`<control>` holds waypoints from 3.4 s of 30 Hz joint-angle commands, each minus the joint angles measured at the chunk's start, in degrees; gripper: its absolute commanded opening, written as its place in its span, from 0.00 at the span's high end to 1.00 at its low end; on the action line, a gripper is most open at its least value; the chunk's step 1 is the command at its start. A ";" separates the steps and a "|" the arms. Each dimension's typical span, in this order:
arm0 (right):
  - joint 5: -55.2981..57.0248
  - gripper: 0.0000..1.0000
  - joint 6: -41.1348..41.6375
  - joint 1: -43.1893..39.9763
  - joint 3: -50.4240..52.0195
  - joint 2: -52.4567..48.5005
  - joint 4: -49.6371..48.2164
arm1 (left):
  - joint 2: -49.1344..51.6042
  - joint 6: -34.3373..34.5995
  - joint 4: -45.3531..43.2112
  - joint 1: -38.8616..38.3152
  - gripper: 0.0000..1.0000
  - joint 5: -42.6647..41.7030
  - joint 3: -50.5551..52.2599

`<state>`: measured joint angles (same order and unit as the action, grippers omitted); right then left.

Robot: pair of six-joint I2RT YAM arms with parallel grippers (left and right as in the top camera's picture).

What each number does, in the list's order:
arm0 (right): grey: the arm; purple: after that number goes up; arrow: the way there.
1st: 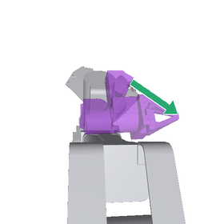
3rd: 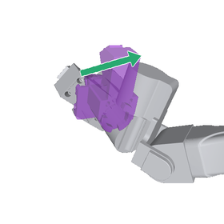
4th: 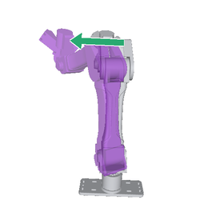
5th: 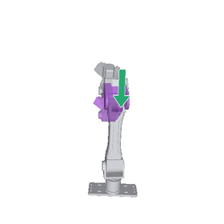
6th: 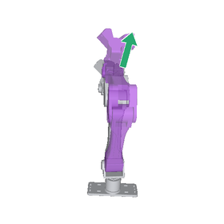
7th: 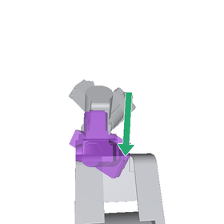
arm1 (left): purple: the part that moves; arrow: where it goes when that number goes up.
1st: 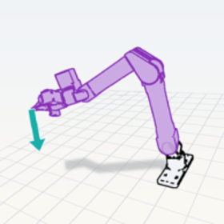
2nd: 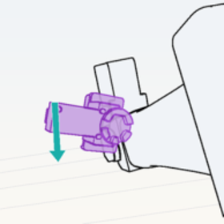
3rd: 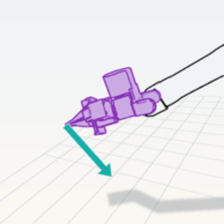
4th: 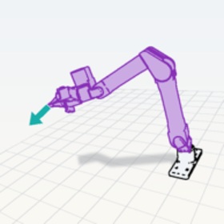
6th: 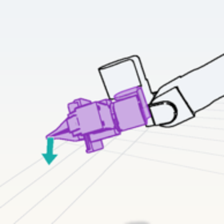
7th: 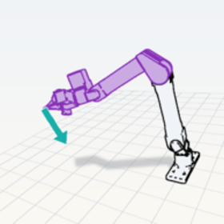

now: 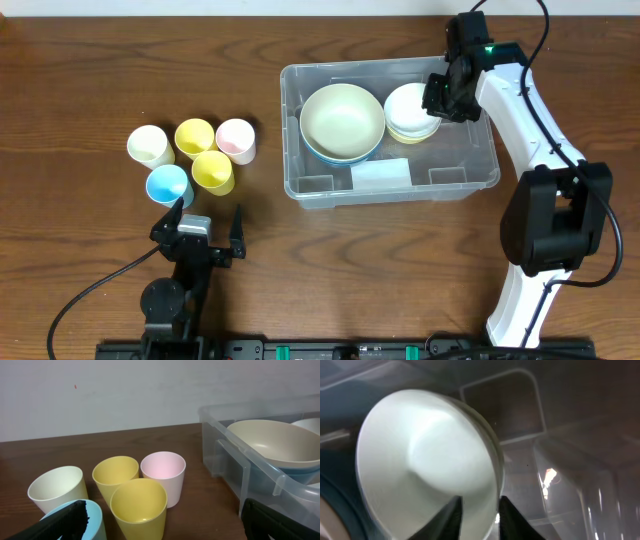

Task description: Pack container

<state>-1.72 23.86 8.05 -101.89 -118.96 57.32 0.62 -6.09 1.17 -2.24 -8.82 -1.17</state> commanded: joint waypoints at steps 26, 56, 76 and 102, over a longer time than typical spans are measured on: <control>22.21 0.01 6.23 -14.47 -25.88 18.56 16.68 | -0.28 -0.55 2.01 0.35 0.02 -1.05 0.94; 4.87 0.01 12.52 -32.28 4.50 9.11 7.02 | -0.28 -1.92 -1.62 0.28 0.02 -1.79 0.90; 4.87 0.01 12.52 -32.33 4.50 9.11 6.93 | 40.70 -5.62 19.39 0.35 0.02 -16.87 -47.52; 4.87 0.01 12.52 -32.33 4.50 9.11 6.93 | 76.13 34.05 55.34 13.25 0.02 14.03 -72.11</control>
<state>2.94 35.59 -23.79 -97.65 -110.34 64.25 74.85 23.38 56.18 9.15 2.96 -74.37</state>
